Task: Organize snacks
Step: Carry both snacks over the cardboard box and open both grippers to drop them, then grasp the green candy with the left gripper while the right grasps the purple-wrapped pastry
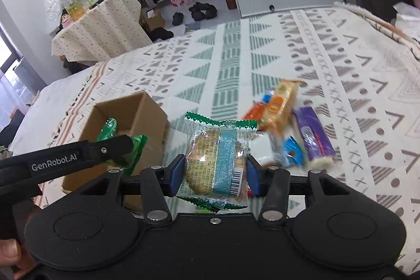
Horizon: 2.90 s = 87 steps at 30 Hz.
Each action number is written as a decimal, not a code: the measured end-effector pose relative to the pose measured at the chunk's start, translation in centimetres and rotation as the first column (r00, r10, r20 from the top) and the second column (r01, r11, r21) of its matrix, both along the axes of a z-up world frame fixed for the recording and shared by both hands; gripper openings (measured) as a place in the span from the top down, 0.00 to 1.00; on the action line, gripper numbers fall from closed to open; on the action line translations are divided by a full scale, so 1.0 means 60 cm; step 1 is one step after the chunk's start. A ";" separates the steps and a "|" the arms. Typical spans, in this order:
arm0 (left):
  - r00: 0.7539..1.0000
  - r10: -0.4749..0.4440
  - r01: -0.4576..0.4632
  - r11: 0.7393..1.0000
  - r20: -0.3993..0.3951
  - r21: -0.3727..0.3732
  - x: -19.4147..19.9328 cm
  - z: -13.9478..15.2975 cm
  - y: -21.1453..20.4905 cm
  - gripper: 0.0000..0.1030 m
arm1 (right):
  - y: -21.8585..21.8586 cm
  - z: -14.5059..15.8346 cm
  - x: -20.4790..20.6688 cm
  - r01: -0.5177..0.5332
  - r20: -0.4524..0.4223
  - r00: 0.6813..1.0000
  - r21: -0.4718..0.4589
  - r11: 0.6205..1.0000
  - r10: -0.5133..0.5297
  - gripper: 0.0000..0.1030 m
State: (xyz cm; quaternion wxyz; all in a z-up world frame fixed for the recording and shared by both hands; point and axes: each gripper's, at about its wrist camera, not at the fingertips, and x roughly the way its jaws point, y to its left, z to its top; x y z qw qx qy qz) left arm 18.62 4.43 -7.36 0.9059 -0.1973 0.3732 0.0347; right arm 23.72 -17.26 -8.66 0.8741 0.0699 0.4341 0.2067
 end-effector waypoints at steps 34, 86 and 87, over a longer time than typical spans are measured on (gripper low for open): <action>0.973 0.228 -0.229 0.971 -0.034 -0.067 0.048 -0.026 0.222 0.65 | 0.233 0.007 0.064 -0.118 0.024 0.993 0.054 0.992 0.117 0.54; 0.977 0.067 -0.074 0.997 -0.201 -0.029 -0.035 -0.019 -0.040 0.13 | -0.076 -0.009 -0.054 0.139 -0.056 0.989 0.058 0.989 -0.136 0.20; 0.976 0.067 -0.073 0.997 -0.207 -0.024 -0.036 -0.021 -0.046 0.13 | -0.085 -0.011 -0.057 0.145 -0.063 0.988 0.064 0.987 -0.141 0.20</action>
